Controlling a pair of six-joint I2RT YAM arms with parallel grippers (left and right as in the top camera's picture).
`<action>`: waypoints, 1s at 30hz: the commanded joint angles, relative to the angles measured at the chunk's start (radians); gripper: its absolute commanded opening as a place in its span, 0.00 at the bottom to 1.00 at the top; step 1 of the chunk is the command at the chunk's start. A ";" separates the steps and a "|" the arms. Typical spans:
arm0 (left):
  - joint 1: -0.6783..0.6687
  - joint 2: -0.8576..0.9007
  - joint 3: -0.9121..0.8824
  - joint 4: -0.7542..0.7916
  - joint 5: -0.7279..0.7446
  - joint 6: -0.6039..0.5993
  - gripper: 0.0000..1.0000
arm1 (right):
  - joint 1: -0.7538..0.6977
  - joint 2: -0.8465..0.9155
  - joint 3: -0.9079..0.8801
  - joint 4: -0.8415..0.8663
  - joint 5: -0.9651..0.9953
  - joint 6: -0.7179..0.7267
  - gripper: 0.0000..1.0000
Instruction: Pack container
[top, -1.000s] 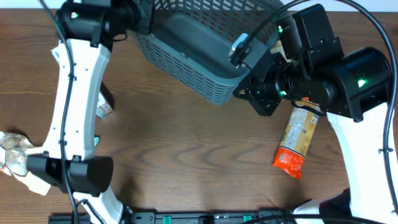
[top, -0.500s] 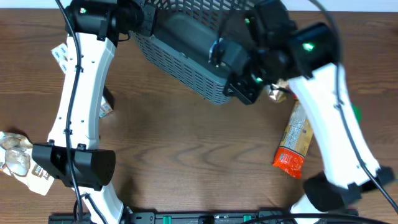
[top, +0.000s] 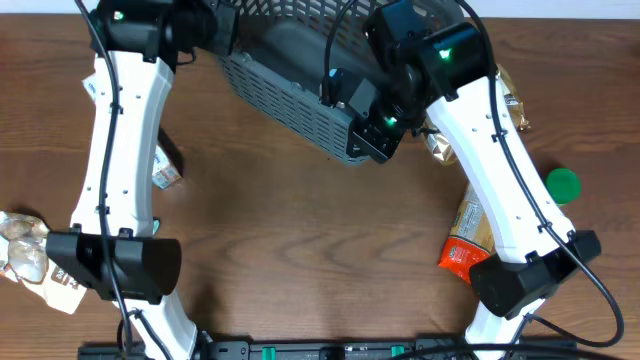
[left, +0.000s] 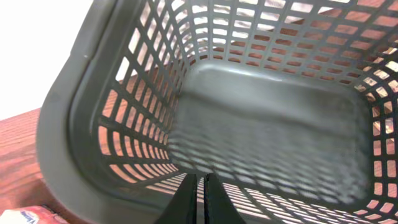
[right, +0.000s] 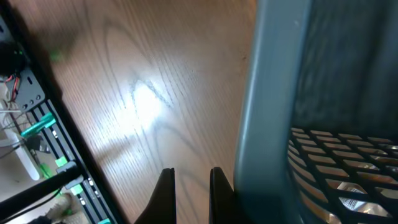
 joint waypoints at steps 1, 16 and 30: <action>-0.001 0.052 0.016 -0.005 0.006 0.017 0.06 | 0.002 0.011 0.002 0.006 0.006 -0.017 0.01; -0.009 0.096 0.016 -0.120 0.006 0.016 0.06 | -0.007 0.011 0.002 0.029 0.009 -0.017 0.01; -0.018 0.093 0.016 -0.336 0.018 -0.063 0.06 | -0.026 0.011 0.002 0.099 0.114 0.051 0.01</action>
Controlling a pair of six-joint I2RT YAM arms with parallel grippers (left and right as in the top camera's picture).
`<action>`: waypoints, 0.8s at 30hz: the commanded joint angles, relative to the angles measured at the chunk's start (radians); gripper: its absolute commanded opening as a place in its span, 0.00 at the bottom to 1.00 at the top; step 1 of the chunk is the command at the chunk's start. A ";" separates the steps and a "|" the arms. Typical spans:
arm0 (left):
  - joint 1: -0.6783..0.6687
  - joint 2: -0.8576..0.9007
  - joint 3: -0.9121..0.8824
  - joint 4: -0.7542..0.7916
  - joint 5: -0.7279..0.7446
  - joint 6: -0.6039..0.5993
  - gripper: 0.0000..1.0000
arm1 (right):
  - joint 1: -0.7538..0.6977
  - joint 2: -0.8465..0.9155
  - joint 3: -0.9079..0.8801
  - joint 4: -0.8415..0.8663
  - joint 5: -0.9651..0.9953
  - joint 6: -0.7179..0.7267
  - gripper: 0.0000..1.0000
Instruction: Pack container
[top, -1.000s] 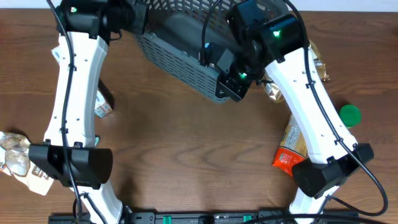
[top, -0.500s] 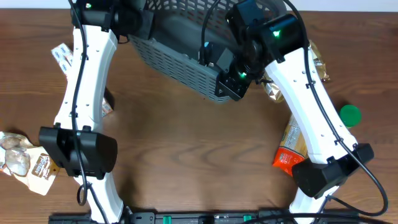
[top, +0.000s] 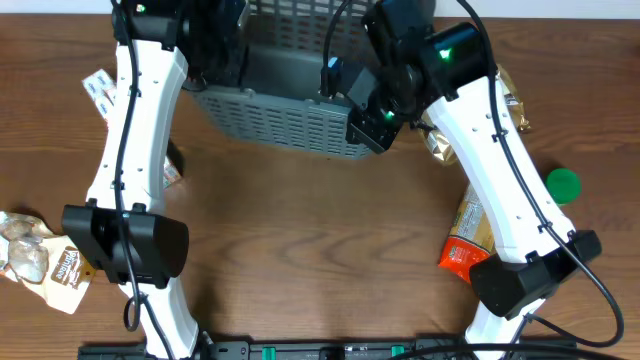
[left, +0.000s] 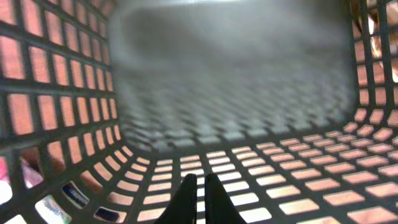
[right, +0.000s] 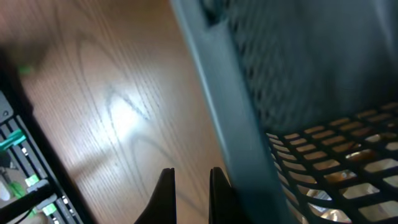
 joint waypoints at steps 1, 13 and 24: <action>-0.010 0.007 0.000 -0.049 -0.002 -0.006 0.06 | -0.027 0.011 0.002 0.016 0.054 0.034 0.01; -0.058 -0.021 0.000 -0.047 -0.003 -0.005 0.06 | -0.050 0.011 0.002 0.008 0.054 0.045 0.01; -0.056 -0.138 0.003 0.071 -0.153 -0.006 0.13 | 0.061 -0.011 0.005 -0.019 0.021 0.079 0.01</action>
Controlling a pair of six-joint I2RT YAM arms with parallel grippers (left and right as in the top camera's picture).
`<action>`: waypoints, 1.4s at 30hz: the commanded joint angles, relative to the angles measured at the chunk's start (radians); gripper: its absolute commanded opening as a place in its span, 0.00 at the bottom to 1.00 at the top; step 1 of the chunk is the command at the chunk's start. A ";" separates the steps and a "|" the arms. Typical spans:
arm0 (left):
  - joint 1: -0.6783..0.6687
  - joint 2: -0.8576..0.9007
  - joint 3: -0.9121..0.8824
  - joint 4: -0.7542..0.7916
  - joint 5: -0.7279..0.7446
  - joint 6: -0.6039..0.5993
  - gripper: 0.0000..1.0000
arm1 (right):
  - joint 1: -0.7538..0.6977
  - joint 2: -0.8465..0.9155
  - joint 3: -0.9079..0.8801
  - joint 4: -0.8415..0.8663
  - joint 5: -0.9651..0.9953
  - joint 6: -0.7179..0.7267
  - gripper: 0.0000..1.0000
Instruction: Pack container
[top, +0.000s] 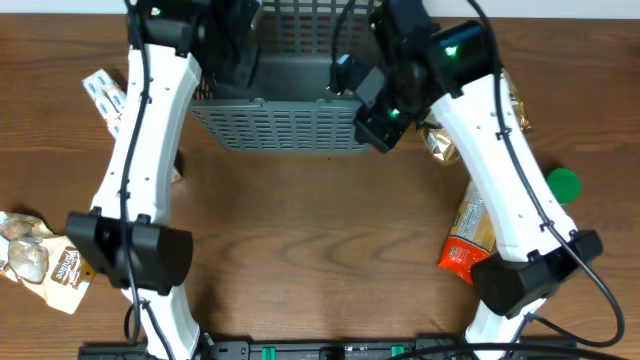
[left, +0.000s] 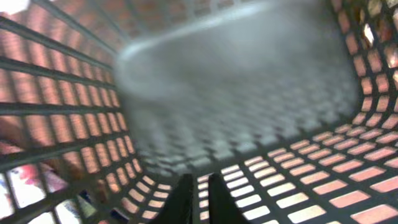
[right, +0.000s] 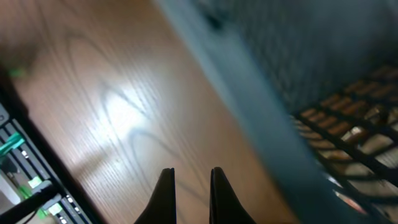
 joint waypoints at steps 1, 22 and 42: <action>0.002 -0.108 0.005 0.020 -0.061 -0.004 0.16 | 0.061 -0.018 0.009 0.015 -0.010 0.020 0.01; 0.235 -0.376 -0.016 -0.291 -0.278 -0.348 0.99 | -0.616 -0.268 0.163 0.058 0.260 0.981 0.99; 0.242 -0.376 -0.026 -0.265 -0.277 -0.287 0.99 | -0.677 -0.117 -0.491 0.432 0.080 1.243 0.99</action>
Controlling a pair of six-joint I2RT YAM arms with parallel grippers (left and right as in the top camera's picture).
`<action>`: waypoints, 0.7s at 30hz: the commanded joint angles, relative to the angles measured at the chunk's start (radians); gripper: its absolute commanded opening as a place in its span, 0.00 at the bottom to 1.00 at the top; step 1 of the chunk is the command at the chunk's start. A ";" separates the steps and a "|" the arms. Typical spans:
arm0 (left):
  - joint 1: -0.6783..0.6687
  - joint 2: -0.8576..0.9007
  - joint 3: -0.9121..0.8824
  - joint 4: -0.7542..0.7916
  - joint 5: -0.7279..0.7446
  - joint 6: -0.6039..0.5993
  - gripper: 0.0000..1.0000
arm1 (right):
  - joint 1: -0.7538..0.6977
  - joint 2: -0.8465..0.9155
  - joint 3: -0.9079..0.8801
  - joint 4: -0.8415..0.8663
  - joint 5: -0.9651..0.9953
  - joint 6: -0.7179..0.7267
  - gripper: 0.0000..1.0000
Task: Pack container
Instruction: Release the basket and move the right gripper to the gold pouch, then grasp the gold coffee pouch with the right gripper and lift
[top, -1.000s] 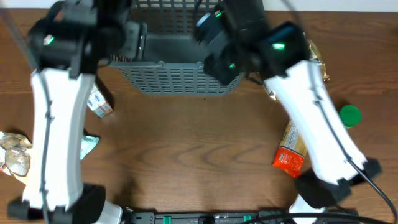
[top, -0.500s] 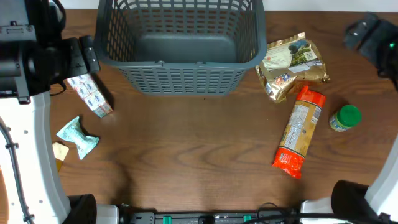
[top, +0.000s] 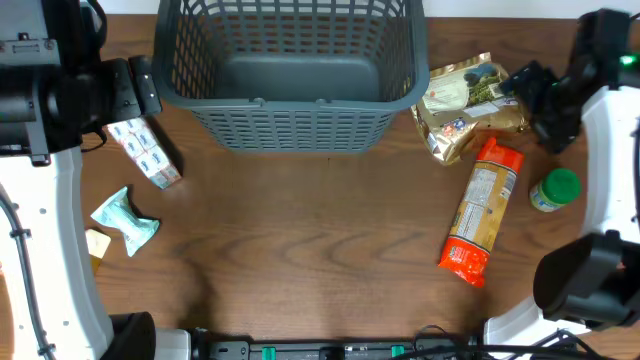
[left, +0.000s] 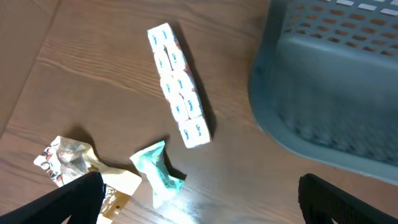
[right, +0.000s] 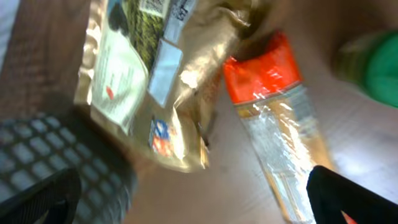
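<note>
The grey mesh basket stands upright at the back centre with nothing inside it. My left gripper hangs open just left of it; in the left wrist view its gripper is spread wide over bare wood, the basket at right. My right gripper is open to the right, beside a gold bag. A long orange packet and a green-lidded jar lie at right. At left lie a white strip of packets and a teal wrapper.
A crumpled gold-and-white packet lies by the teal wrapper near the left edge. The right wrist view shows the gold bag, orange packet and jar close together. A rail runs along the front edge.
Both grippers were narrow at the basket, left on its mesh wall, right by its rim. Now both are wide open and off it, left arm out to the left, right arm to the right.
The basket first lay tilted and skewed at the back with both arms at it. A second later it was less skewed, then squared up at the back centre. Now it stands mouth up and both arms are away at the sides.
</note>
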 joint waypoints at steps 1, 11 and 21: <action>0.004 0.003 -0.008 -0.002 -0.008 0.017 0.99 | 0.024 0.004 -0.079 0.081 -0.032 0.060 0.99; 0.004 0.003 -0.008 -0.001 -0.008 0.020 0.99 | 0.091 0.074 -0.239 0.328 0.002 0.064 0.99; 0.004 0.003 -0.008 -0.002 -0.008 0.020 0.99 | 0.100 0.220 -0.259 0.428 0.014 0.087 0.99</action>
